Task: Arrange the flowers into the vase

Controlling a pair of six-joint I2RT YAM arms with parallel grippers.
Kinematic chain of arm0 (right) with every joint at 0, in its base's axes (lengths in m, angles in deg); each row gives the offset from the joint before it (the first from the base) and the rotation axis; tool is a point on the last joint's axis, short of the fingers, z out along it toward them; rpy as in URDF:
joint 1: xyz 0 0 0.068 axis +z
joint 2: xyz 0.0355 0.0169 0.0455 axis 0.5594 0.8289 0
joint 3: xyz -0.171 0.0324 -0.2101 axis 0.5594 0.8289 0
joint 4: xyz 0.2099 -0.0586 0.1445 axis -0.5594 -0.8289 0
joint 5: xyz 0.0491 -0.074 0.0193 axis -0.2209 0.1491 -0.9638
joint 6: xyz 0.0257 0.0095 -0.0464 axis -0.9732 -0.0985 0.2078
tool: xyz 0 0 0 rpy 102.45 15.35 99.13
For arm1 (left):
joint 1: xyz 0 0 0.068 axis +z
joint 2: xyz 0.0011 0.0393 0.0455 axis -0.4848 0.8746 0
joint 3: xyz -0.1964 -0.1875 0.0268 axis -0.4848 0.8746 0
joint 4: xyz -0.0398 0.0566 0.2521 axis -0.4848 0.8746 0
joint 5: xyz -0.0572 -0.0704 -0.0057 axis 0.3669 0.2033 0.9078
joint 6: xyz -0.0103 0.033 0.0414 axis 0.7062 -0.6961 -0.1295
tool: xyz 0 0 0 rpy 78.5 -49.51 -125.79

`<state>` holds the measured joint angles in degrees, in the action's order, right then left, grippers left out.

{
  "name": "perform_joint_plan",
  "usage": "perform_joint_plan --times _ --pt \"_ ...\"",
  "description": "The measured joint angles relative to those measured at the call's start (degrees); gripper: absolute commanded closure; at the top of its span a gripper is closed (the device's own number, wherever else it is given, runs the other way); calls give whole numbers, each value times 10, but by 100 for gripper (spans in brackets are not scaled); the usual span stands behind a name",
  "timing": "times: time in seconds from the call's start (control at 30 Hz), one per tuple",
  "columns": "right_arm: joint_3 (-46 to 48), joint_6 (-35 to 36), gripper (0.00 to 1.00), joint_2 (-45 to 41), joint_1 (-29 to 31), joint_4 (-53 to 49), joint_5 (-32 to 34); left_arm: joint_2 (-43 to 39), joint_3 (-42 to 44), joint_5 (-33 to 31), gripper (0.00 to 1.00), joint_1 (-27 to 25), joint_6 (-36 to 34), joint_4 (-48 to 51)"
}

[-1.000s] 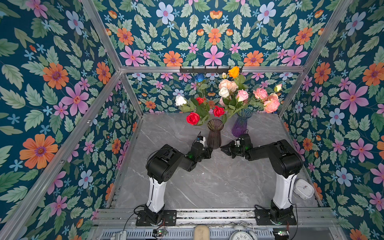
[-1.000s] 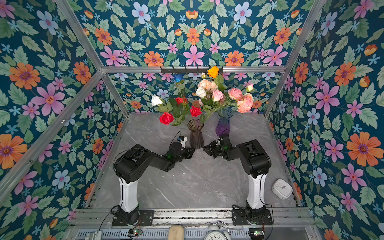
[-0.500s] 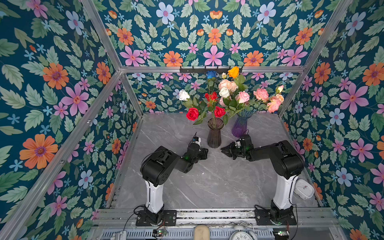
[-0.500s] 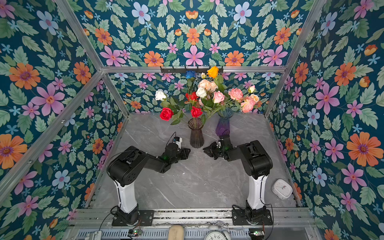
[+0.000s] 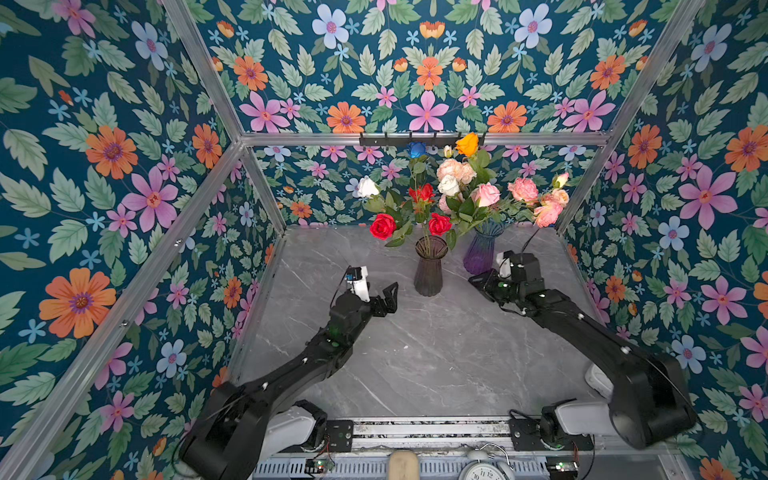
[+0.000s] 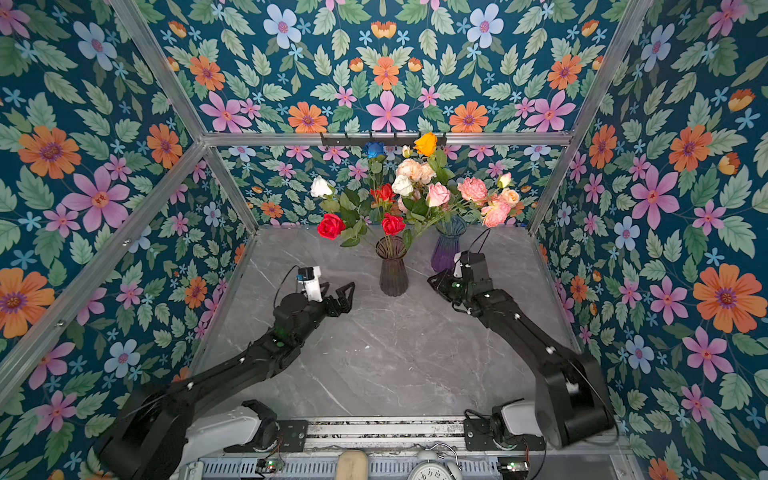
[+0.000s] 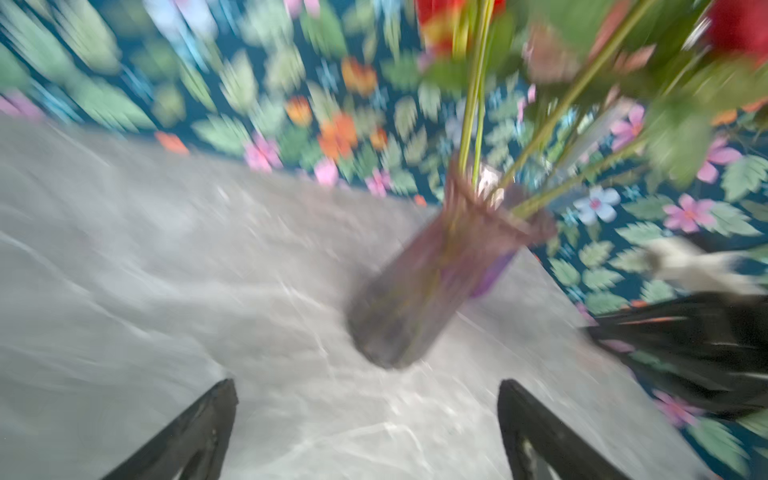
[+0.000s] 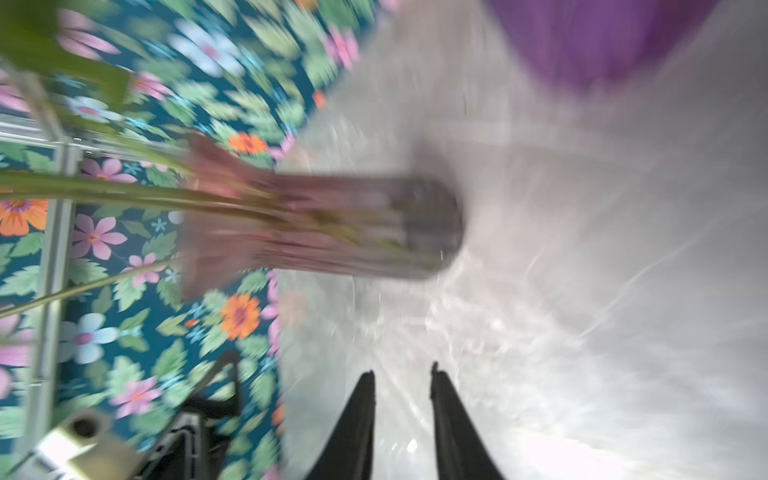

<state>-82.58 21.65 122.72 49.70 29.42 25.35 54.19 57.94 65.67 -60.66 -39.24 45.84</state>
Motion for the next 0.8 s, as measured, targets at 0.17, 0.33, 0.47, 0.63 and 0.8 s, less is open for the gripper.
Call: perform_joint_plan --times 0.17,0.33,0.47,0.63,0.8 --pt "119 173 1 -173 0 17 268 -129 73 -154 1 10 -75 23" --pt "303 335 1 -185 0 183 391 -140 171 -277 1 16 -192 -51" --pt "333 393 1 -119 0 315 426 -109 203 -340 1 16 -255 -106" --pt "395 451 1 -16 -16 487 403 -31 252 -381 1 29 -314 -212" --pt "433 466 1 119 -46 687 381 52 254 -404 0 48 -345 -374"
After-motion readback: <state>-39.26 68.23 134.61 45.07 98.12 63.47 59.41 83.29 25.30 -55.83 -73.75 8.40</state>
